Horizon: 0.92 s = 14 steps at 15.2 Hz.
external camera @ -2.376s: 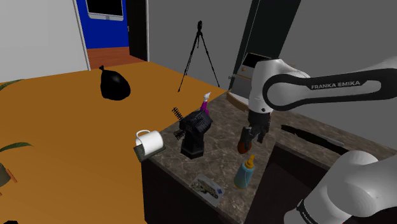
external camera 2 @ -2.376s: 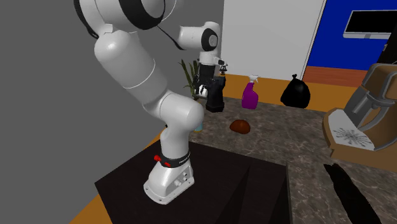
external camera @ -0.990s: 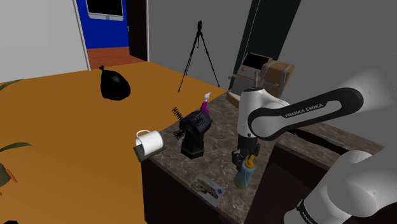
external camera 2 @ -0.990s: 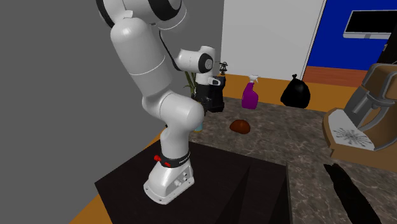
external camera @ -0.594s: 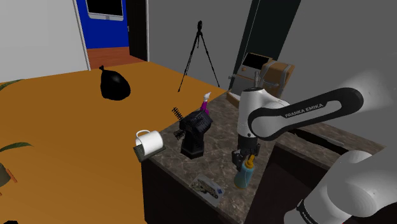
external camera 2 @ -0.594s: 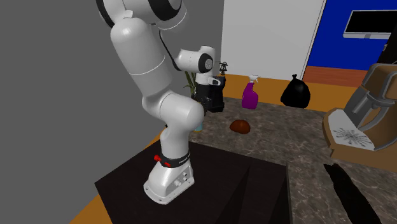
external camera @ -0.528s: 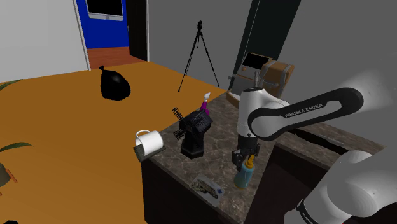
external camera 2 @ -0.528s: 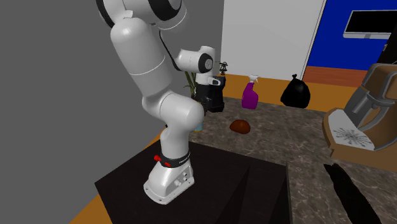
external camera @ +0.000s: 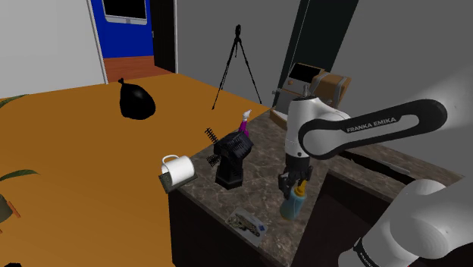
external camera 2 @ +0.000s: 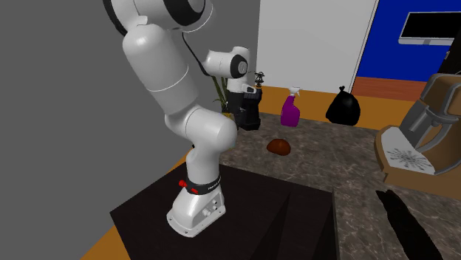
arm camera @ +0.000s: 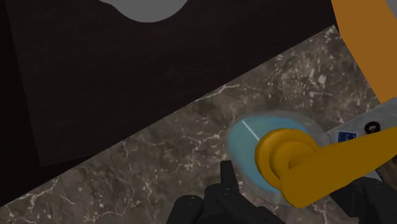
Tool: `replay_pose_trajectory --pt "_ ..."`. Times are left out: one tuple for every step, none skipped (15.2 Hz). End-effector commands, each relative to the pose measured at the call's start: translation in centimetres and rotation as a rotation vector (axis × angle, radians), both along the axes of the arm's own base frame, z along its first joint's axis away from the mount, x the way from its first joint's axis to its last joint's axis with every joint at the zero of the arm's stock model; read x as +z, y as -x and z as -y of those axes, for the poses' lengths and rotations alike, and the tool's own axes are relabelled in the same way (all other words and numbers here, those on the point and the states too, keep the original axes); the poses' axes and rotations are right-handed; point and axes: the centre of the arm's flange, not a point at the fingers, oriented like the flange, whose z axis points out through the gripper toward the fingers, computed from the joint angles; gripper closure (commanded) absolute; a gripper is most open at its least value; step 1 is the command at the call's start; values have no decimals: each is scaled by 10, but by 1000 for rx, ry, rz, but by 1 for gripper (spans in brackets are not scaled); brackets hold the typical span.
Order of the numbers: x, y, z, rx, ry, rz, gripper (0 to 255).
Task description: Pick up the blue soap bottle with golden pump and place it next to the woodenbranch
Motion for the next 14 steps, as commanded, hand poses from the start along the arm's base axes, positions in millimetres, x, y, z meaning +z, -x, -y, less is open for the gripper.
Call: replay_pose_trajectory --pt "11 0 0 0 0 -1 255" --pt "16 0 0 0 0 -1 255" --pt "21 0 0 0 0 -1 255" --pt "26 0 0 0 0 -1 255" --pt "32 0 0 0 0 -1 255" --pt "37 0 0 0 0 -1 255" --pt "42 0 0 0 0 -1 255" --pt "47 0 0 0 0 -1 255" --pt "53 0 0 0 0 -1 255" --pt "58 0 0 0 0 -1 255" --pt "63 0 0 0 0 -1 255" --pt "69 0 0 0 0 -1 255" --pt "74 0 0 0 0 -1 255" --pt "79 0 0 0 0 -1 255"
